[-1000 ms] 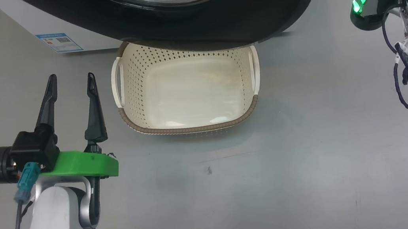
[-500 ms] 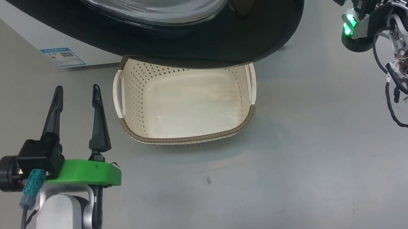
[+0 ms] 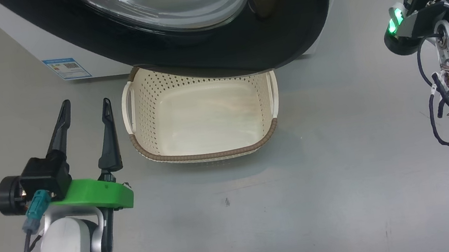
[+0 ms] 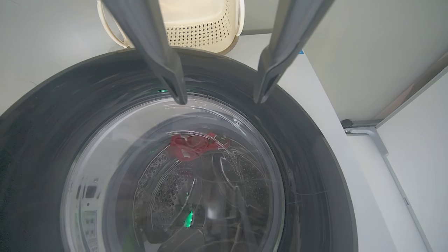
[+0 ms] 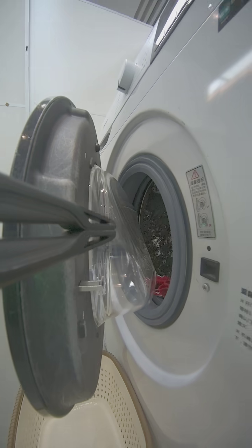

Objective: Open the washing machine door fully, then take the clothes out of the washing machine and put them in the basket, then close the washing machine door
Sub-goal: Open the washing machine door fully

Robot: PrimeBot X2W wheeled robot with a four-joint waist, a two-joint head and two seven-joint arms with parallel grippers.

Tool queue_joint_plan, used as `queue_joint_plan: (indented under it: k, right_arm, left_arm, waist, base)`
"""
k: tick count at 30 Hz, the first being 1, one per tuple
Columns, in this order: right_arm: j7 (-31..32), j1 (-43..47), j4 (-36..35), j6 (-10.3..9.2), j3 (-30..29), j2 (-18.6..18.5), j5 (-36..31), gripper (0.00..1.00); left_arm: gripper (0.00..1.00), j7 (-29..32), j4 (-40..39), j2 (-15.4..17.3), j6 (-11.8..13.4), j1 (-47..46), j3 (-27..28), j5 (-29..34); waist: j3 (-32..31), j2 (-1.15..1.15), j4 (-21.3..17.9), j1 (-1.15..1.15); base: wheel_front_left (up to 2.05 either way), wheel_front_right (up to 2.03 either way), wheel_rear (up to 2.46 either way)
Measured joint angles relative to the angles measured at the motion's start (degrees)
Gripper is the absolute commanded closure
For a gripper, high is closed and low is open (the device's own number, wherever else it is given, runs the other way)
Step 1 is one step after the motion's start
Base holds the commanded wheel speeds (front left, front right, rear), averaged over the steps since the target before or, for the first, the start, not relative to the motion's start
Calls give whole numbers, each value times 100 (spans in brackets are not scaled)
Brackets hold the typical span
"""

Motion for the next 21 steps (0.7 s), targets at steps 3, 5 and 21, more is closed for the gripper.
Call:
queue_joint_plan:
  k: [3, 5, 21]
  right_arm:
    - [-170, 159, -87, 41, -77, 62, 29, 100]
    - [-305, 321, -245, 42, -143, 98, 33, 100]
    - [-1883, 1903, -1578, 42, -110, 140, -1173, 0]
  left_arm:
    - [0, 0, -2, 1, 1, 12, 89, 0]
    - [0, 0, -1, 1, 1, 33, 135, 0]
    - [0, 0, 143, 11, 2, 356, 237, 126]
  waist:
    - [-27, 0, -37, 0]
    - [-59, 0, -67, 0]
    - [-426, 0, -331, 0]
  base:
    - [0, 0, 0]
    - [0, 0, 0]
    - [0, 0, 0]
